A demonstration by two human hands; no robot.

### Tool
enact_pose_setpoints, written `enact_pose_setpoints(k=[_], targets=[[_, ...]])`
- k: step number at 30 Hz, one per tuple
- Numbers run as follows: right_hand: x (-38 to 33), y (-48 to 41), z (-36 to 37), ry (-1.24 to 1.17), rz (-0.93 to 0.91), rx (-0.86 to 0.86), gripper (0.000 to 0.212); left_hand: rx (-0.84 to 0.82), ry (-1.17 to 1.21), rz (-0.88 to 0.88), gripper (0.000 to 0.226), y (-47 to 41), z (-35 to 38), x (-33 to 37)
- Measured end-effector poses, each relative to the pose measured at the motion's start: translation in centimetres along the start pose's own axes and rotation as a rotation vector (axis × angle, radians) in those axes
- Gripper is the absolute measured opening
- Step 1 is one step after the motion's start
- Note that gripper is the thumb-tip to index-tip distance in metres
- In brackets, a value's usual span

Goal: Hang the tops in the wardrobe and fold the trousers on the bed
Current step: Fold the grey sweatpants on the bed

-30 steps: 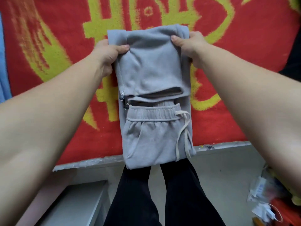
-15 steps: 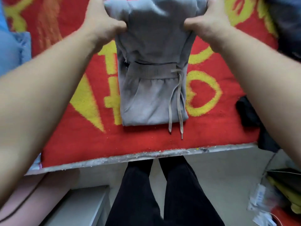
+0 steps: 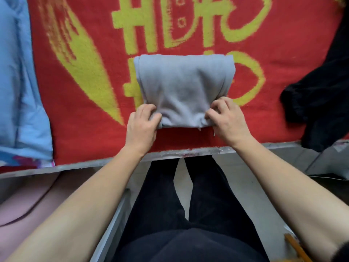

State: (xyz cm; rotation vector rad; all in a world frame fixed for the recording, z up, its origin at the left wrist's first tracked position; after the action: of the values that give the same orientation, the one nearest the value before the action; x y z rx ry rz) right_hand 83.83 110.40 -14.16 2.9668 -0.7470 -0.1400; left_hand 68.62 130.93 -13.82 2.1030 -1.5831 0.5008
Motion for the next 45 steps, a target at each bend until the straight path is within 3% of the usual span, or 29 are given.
enact_pose_setpoints(k=[3,5,9,11,12,15,17,20,23,26,27,29,31,34,37,39,42,45], targets=[[-0.7,0.9,1.3,0.01,-0.022,-0.221,0.022,-0.167,0.012,-0.109,0.03,0.2,1.2,-0.2],[-0.7,0.8,1.1,-0.04,0.024,-0.278,0.027,-0.173,0.042,-0.137,0.028,-0.6,0.7,0.2],[0.0,-0.8,-1.3,-0.127,0.392,0.071,0.016,0.158,0.068,-0.127,0.028,-3.2,-1.8,0.7],[0.1,-2.1,-1.8,-0.061,0.505,0.177,0.034,0.262,0.011,-0.146,0.039,-5.0,-2.1,0.9],[0.1,-3.0,-1.6,-0.03,0.502,0.138,0.05,0.216,-0.014,-0.159,0.047,-6.0,-1.7,0.8],[0.6,-5.5,1.2,0.087,0.428,-0.247,0.086,-0.075,-0.098,-0.225,0.069,-9.1,0.8,-0.9],[1.4,-6.5,3.4,0.091,0.41,-0.384,0.095,-0.173,-0.132,-0.277,0.075,-10.3,2.3,-2.9],[2.1,-7.3,5.6,0.008,0.424,-0.453,0.102,-0.179,-0.119,-0.291,0.079,-10.9,4.0,-4.2],[2.3,-7.3,5.9,-0.075,0.435,-0.41,0.105,-0.164,-0.082,-0.278,0.081,-11.1,4.1,-4.3],[2.5,-6.8,4.6,-0.318,0.484,-0.207,0.117,-0.033,0.108,-0.235,0.083,-10.6,2.7,-3.7],[2.7,-6.6,4.2,-0.415,0.546,-0.143,0.125,0.052,0.231,-0.303,0.086,-10.3,2.3,-3.7],[3.1,-6.1,4.1,-0.645,0.758,-0.105,0.139,0.21,0.568,-0.655,0.099,-9.0,2.1,-4.3],[3.4,-5.6,4.6,-0.878,1.002,-0.144,0.144,0.266,0.83,-0.974,0.113,-7.8,2.6,-4.9],[3.6,-5.4,5.1,-1.135,1.146,-0.196,0.126,0.2,1.019,-1.042,0.099,-7.4,2.4,-5.3],[3.4,-6.4,5.4,-1.397,1.031,-0.162,0.079,0.209,1.394,-1.041,0.068,-8.1,2.7,-5.3],[3.0,-7.0,5.0,-1.588,1.017,-0.175,0.067,0.188,1.563,-1.05,0.059,-8.7,2.7,-5.3],[3.0,-7.2,3.9,-1.755,0.971,-0.26,0.045,0.08,1.624,-1.044,0.048,-8.7,2.1,-6.1],[3.6,-6.9,3.0,-1.722,0.962,-0.331,0.032,-0.1,1.617,-0.996,0.048,-8.0,1.3,-6.7]])
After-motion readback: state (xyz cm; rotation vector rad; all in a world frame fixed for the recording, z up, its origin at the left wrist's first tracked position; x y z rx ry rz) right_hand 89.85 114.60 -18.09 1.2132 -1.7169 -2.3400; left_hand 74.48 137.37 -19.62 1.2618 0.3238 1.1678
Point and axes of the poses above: each hand's wrist, its own y-axis away from the middle knuckle, its own z-axis out of the palm, x = y × z, the point moved 4 cm from there along -y, towards the middle knuckle, and after that the axes turned 14 degrees about y, right-handed, at the moved point
